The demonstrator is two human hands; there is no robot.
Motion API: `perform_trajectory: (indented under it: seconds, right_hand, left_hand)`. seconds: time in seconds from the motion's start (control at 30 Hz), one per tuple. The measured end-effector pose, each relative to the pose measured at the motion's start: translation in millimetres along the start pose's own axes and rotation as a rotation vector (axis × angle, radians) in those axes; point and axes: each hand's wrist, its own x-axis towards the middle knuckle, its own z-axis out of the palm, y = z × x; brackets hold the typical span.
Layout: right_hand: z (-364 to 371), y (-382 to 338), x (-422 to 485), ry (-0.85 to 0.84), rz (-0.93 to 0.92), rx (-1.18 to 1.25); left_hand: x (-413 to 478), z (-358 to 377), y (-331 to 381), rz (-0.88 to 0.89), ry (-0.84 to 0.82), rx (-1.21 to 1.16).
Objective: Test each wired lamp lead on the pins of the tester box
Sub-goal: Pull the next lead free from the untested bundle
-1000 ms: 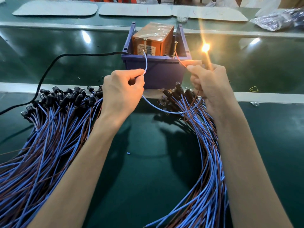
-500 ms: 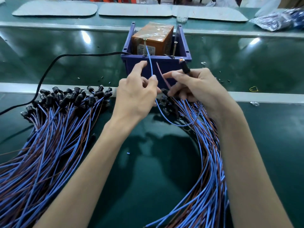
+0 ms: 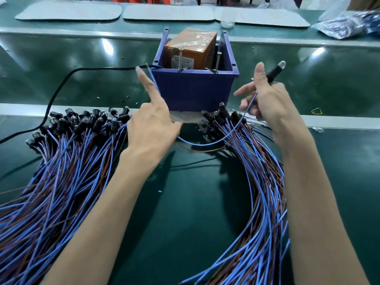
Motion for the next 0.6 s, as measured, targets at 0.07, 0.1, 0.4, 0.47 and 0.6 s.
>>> perform_trajectory:
  seconds: [0.07,0.1,0.4,0.47,0.6]
  right_hand:
    - [-4.5,0.4,-1.2,-0.067,0.009,0.047]
    - [-5.8,0.3,-1.6,-0.096,0.008,0.048]
    - [-1.7,-7.1,-5.4,-0.174,-0.009,0.310]
    - [-1.5,-9.2,-4.9,-0.178,-0.020,0.444]
    - [-2.1,-9.4,-2.6,-0.114,-0.050,0.551]
  left_hand:
    - [1.8,-3.5,-3.3,-0.072,0.013,0.038]
    - [3.3,-6.3,-5.1,-0.088,0.016,0.064]
    - [-6.7,-12.9,16.7,0.377,-0.536,-0.127]
    - [-15.9,-9.5,26.6,0.478,-0.678,-0.171]
    - [-25.5,-7.7,40.3,0.508,-0.699,-0.264]
